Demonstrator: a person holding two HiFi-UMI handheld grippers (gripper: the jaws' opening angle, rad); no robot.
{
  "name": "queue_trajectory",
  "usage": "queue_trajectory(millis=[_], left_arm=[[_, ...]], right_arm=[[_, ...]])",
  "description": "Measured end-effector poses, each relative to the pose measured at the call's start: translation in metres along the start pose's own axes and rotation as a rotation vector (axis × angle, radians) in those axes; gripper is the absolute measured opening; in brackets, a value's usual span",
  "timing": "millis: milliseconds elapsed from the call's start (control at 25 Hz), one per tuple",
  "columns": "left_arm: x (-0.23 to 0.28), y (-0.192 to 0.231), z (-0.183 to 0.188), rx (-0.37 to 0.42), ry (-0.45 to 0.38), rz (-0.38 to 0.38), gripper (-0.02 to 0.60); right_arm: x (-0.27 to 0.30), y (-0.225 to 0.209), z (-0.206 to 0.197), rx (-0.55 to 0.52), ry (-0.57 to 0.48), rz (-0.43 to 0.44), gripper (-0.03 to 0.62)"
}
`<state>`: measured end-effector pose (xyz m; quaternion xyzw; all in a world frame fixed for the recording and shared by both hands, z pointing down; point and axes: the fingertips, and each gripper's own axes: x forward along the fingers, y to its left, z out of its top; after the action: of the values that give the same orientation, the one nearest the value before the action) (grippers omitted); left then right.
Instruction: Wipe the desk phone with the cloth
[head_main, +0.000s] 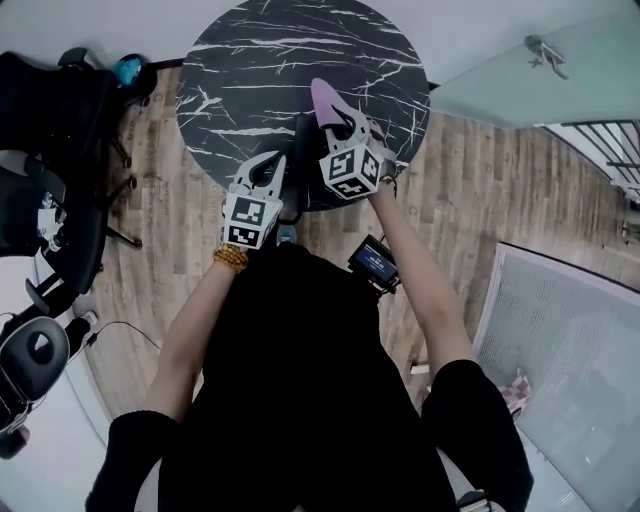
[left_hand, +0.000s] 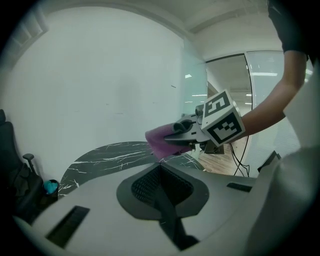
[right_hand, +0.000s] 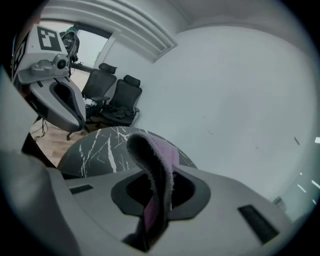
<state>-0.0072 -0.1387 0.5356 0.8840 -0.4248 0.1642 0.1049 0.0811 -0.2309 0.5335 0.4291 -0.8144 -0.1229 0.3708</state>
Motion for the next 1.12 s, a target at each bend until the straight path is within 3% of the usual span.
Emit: queue_trajectory(millis=[80, 240, 560, 920, 1120], left_arm=[[0.002, 0.003, -0.005, -0.002, 0.01, -0.003, 0.014], [0.007, 0.002, -0.011, -0.009, 0.021, -0.014, 0.014], [0.01, 0.011, -0.005, -0.054, 0.011, -0.016, 0.014], [0.004, 0.012, -0.014, -0.093, 0.026, -0.013, 0.014], [0.006, 0.009, -0.018, -0.103, 0.032, -0.017, 0.014]], right_arm=[[0.008, 0.002, -0.001, -0.046, 0.021, -0.002, 0.059], [0.031, 0.034, -0.02, -0.125, 0.095, 0.085, 0.059], [0.054, 0.082, -0.057, -0.036, 0.204, 0.268, 0.06], [0.062, 0.092, -0.068, 0.066, 0.214, 0.295, 0.06], [0.063, 0.093, -0.07, 0.006, 0.211, 0.312, 0.06]])
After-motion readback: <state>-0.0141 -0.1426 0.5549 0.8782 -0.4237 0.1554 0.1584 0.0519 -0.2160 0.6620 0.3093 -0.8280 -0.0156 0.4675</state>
